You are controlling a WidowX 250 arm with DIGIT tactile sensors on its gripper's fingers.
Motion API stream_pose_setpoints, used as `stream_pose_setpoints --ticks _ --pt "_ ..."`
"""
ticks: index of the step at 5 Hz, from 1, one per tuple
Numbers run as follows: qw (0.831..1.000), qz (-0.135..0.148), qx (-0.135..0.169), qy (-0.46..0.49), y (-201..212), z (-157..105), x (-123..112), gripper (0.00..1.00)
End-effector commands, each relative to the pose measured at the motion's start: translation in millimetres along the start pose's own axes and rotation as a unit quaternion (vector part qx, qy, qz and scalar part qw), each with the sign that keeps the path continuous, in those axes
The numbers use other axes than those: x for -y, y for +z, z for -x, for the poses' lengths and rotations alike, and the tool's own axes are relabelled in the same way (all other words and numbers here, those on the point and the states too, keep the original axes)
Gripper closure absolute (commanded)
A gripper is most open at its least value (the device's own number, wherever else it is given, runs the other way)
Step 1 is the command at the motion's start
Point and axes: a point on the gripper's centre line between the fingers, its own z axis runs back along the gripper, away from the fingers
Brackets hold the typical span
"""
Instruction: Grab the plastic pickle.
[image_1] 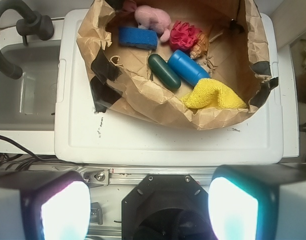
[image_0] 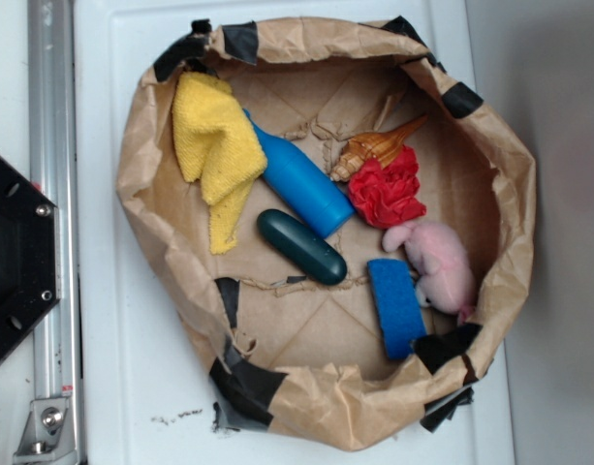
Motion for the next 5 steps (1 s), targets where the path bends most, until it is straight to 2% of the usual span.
stream_pose_setpoints --ticks 1,2,3,4,5 --pt "1.0 0.0 0.0 0.0 0 0 0 0.0" --pt "0.998 -0.032 0.055 -0.028 -19 -43 -9 0.0" --pt "0.991 -0.071 0.091 -0.064 -42 -77 -12 0.0" --pt "0.992 -0.053 0.076 -0.089 -86 -110 -20 0.0" --pt "0.992 -0.028 0.043 -0.113 -134 -128 -29 0.0"
